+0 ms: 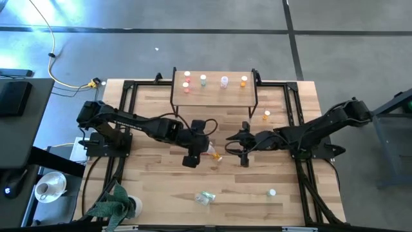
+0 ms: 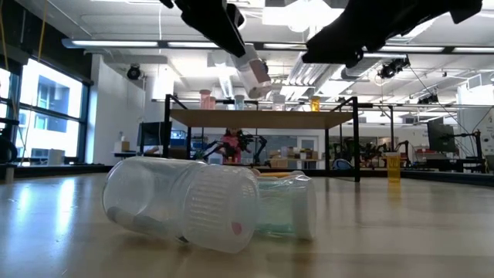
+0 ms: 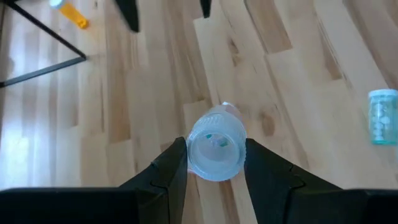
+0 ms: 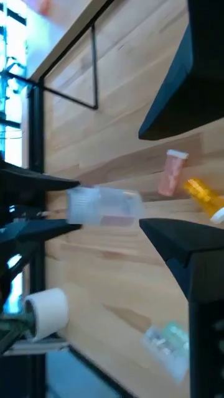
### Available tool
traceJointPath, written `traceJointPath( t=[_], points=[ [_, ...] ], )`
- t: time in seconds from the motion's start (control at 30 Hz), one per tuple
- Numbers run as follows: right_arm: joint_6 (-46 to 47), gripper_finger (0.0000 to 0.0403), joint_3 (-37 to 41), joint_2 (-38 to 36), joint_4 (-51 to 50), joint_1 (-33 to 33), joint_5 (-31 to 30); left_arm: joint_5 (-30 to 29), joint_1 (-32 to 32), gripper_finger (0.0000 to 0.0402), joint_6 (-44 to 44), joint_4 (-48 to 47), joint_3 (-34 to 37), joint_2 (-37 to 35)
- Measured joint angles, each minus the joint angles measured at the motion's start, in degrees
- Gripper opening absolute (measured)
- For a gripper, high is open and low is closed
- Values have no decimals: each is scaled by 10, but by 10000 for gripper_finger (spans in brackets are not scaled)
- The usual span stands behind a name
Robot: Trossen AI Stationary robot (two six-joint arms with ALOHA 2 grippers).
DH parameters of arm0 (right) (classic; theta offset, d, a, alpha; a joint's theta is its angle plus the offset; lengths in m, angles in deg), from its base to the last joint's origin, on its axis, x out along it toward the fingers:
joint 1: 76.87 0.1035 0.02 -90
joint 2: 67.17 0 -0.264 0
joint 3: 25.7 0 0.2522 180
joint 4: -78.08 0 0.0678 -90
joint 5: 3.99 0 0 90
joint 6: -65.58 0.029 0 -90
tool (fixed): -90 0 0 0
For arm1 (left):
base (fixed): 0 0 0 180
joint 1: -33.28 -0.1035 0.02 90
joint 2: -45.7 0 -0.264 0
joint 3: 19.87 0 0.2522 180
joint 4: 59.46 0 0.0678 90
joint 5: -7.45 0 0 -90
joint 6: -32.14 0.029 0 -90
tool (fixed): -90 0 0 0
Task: Pick and place medicine bottles onto shelf by color
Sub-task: Put the top transparent pill bottle on the shelf aligned with the other transparent pill bottle
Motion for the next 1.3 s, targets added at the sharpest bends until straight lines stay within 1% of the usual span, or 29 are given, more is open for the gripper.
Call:
traceJointPath(
  t=[0.13,0.23,0.37,0.57,0.73,0.87,1.17,1.3],
  points=[
    [-23,238,0,8,42,-14,39,0,6,122,0,3,0,0],
    [-39,250,0,14,77,-26,64,-1,11,122,0,7,0,0],
    [-34,252,-2,31,119,-47,100,0,15,122,0,9,0,0],
    [1,252,-26,77,121,-67,152,-7,14,122,0,33,0,0],
    [1,252,-60,115,98,-67,163,-13,15,122,0,35,0,0],
    [6,252,-81,124,60,-66,184,-27,15,122,-1,35,0,0],
    [17,252,-84,124,43,-66,179,-35,15,122,0,52,0,0],
    [21,241,-84,124,39,-66,179,-38,14,122,0,54,0,0]
  ],
)
